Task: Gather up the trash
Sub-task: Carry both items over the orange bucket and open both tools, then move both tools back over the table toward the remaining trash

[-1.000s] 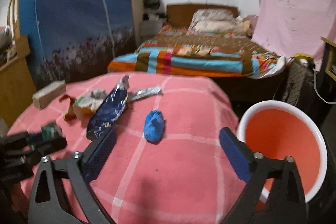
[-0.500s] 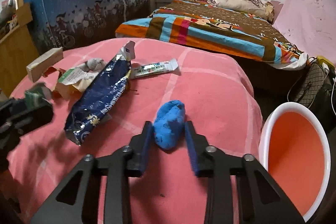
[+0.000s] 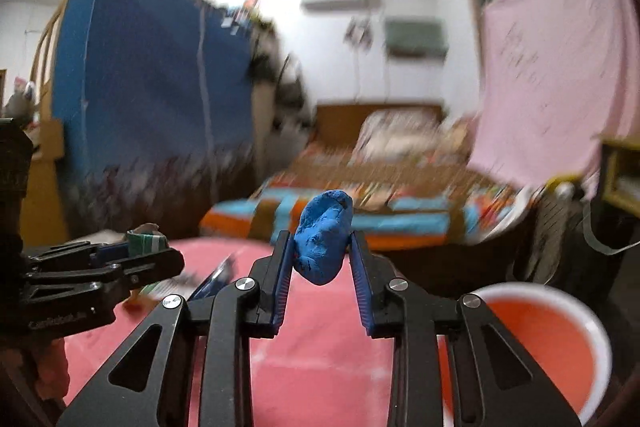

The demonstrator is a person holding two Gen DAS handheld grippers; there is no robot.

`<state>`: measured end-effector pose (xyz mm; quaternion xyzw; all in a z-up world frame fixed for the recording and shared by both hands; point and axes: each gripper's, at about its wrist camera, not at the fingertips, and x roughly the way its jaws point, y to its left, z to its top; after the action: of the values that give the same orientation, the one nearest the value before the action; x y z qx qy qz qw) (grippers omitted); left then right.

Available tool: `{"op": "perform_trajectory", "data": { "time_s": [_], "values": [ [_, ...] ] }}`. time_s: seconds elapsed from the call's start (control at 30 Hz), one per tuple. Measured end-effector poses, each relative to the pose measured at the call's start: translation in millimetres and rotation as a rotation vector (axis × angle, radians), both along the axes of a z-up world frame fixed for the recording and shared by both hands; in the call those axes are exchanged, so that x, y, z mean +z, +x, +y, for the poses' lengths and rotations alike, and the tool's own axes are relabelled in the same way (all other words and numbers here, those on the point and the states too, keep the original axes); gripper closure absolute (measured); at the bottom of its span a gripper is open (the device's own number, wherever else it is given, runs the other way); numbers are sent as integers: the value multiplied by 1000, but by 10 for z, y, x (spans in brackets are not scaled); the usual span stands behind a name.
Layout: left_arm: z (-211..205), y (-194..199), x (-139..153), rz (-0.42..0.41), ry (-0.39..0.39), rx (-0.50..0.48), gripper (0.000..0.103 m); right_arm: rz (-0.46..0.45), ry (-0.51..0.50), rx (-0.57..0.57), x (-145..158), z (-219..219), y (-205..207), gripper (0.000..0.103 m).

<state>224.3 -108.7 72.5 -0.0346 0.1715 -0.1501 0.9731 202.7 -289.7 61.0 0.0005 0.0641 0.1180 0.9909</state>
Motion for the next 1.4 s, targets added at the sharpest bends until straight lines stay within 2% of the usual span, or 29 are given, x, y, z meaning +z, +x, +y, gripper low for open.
{"op": "perform_trajectory", "data": {
  "time_s": [0.13, 0.2, 0.3, 0.4, 0.5, 0.63, 0.97, 1.13, 1.27, 1.4],
  "values": [
    [-277, -10, 122, -146, 20, -63, 79, -90, 33, -106, 20, -276, -102, 76],
    [-437, 0, 160, -201, 33, -101, 79, -107, 43, -156, 6, -409, -141, 76],
    [-671, 46, 181, -242, 52, -170, 78, -101, 68, -224, -23, -632, -133, 75],
    [-891, 116, 166, -237, 68, -232, 77, -65, 106, -284, -87, -890, -77, 75],
    [-1110, 194, 114, -201, 87, -287, 77, -21, 135, -336, -171, -1120, -28, 74],
    [-1360, 358, 25, -107, 97, -339, 76, 36, 163, -381, -288, -1280, 34, 74],
    [-1814, 751, -297, 190, 137, -378, 74, 185, 244, -447, -534, -1571, 70, 74],
    [-1952, 867, -407, 297, 133, -386, 72, 247, 284, -456, -617, -1651, 97, 73],
    [-2003, 941, -458, 347, 114, -379, 65, 269, 301, -460, -650, -1673, 92, 62],
    [-1945, 952, -478, 365, 102, -362, 60, 268, 307, -468, -648, -1683, 61, 59]
  ]
}}
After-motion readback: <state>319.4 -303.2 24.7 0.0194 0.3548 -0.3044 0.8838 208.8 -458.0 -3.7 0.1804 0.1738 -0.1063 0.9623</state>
